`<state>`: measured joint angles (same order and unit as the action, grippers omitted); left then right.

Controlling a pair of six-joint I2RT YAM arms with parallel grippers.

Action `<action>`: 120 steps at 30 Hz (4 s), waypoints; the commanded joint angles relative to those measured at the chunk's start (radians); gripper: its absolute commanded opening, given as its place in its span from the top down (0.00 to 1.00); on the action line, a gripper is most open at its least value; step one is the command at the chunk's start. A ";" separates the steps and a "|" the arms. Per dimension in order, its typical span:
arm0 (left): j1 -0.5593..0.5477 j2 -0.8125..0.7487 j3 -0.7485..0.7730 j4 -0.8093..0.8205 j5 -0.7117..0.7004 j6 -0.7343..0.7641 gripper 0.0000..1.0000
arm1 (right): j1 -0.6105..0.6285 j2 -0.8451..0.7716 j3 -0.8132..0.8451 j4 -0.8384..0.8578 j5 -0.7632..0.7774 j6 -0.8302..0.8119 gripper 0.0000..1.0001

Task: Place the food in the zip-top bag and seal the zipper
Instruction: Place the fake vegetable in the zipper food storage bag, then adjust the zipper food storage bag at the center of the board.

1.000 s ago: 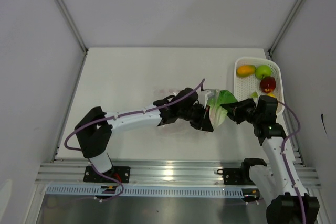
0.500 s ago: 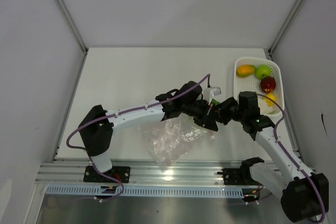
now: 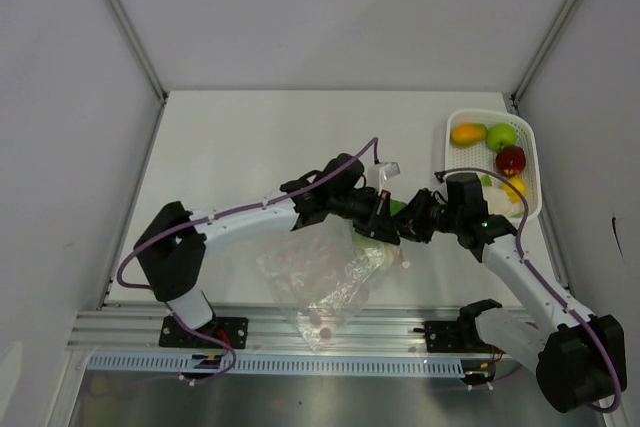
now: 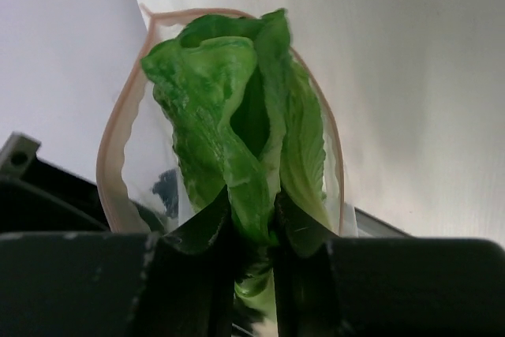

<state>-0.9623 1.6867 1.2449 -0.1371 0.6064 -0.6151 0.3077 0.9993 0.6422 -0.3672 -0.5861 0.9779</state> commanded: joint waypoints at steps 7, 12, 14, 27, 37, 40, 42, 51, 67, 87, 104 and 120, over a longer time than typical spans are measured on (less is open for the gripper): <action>0.103 -0.108 -0.151 0.194 0.071 0.012 0.99 | 0.008 -0.008 0.017 -0.133 -0.221 -0.303 0.77; 0.100 -0.105 -0.168 0.310 0.182 -0.018 0.99 | 0.027 0.024 0.062 -0.203 -0.202 -0.384 0.49; 0.100 -0.105 -0.164 0.286 0.165 -0.003 0.99 | 0.022 0.019 0.108 -0.228 -0.175 -0.404 0.44; 0.102 -0.125 -0.228 0.286 0.133 0.040 0.99 | -0.114 -0.037 0.306 -0.427 -0.063 -0.450 0.29; 0.102 -0.147 -0.237 0.289 0.141 0.049 0.99 | -0.190 -0.146 0.157 -0.471 0.060 -0.400 0.52; 0.102 -0.162 -0.237 0.287 0.147 0.049 0.99 | -0.193 -0.177 0.027 -0.380 0.031 -0.326 0.60; 0.102 -0.173 -0.240 0.283 0.150 0.048 0.99 | -0.196 -0.188 -0.039 -0.306 0.025 -0.274 0.62; 0.102 -0.196 -0.242 0.284 0.159 0.037 0.99 | -0.208 -0.073 -0.128 -0.133 -0.035 -0.239 0.62; 0.102 -0.186 -0.254 0.309 0.174 0.025 0.99 | -0.236 0.038 -0.096 -0.036 -0.077 -0.226 0.61; 0.102 -0.194 -0.259 0.306 0.177 0.028 0.99 | -0.206 -0.014 -0.062 -0.047 -0.012 -0.199 0.61; 0.102 -0.200 -0.262 0.317 0.181 0.018 0.99 | -0.137 0.045 -0.102 0.017 0.002 -0.170 0.63; 0.102 -0.216 -0.263 0.298 0.175 0.025 0.99 | -0.048 0.180 -0.098 0.162 0.031 -0.142 1.00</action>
<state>-0.8597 1.5299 0.9802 0.1177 0.7635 -0.6014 0.2543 1.1522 0.5175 -0.2821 -0.5644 0.8383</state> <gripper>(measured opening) 0.005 0.043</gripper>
